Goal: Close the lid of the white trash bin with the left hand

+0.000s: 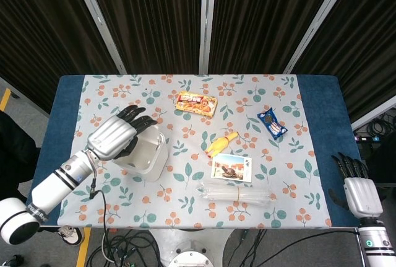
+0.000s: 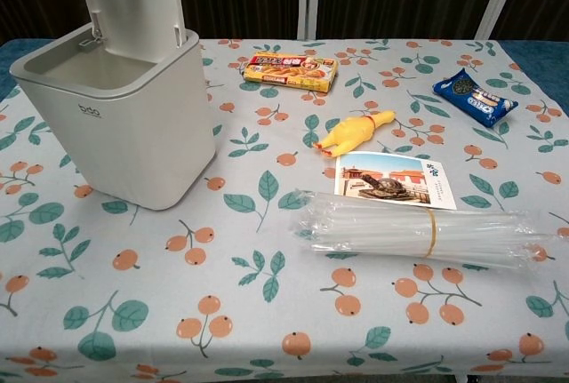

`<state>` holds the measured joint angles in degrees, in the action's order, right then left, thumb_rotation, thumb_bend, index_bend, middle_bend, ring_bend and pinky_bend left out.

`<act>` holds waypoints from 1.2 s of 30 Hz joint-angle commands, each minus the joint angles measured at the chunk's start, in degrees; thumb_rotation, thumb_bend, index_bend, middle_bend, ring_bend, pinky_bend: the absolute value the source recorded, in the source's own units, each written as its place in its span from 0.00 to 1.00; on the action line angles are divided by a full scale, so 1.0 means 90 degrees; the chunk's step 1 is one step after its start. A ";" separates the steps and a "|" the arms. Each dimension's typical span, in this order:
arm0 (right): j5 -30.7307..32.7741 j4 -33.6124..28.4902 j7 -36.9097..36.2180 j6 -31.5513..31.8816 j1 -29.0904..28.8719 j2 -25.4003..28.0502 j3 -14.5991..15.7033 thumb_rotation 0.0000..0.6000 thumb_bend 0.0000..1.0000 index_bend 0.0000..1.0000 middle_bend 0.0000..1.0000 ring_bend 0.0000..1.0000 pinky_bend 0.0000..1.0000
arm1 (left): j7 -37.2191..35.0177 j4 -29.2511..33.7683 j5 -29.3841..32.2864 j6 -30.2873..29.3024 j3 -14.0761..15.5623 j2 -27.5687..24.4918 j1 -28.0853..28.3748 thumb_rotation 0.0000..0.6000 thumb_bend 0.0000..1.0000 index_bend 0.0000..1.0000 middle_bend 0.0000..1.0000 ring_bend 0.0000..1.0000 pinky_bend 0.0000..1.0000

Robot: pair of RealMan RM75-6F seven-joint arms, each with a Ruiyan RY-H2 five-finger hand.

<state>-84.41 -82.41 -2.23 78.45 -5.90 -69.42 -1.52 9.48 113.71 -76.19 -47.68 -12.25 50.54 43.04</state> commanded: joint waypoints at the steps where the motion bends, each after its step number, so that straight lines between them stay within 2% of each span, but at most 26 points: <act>1: -0.0004 0.0000 0.0009 -0.0001 -0.0002 -0.0006 0.0002 1.00 0.26 0.00 0.00 0.00 0.00 | 0.0127 0.0140 0.0067 -0.0023 0.0090 -0.0126 -0.0053 1.00 0.75 0.17 0.23 0.08 0.08; 8: -0.0011 -0.0035 0.0057 -0.0021 -0.0015 -0.0009 0.0007 1.00 0.26 0.00 0.00 0.00 0.00 | 0.0210 0.0416 0.0028 -0.0192 0.0248 -0.0336 -0.0222 1.00 0.76 0.19 0.25 0.09 0.09; 12: -0.0015 -0.0048 0.0087 -0.0040 -0.0024 -0.0020 0.0015 1.00 0.26 0.00 0.00 0.00 0.00 | 0.0162 0.0534 -0.0015 -0.0226 0.0325 -0.0436 -0.0299 1.00 0.76 0.22 0.28 0.16 0.10; 17: -0.0014 -0.0051 0.0108 -0.0057 -0.0034 -0.0029 0.0017 1.00 0.26 0.00 0.00 0.00 0.00 | 0.0102 0.0597 -0.0107 -0.0302 0.0403 -0.0498 -0.0393 1.00 0.76 0.24 0.29 0.18 0.10; 36: -0.0005 -0.0072 0.0223 -0.0132 -0.0065 -0.0080 0.0045 1.00 0.26 0.00 0.00 0.00 0.00 | -0.0114 0.0371 -0.0347 -0.0305 0.0711 -0.0256 -0.0583 1.00 0.76 0.25 0.32 0.20 0.10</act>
<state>-84.46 -83.06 -0.22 77.26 -6.48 -70.14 -1.12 8.43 117.10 -79.30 -50.47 -5.90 48.18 37.82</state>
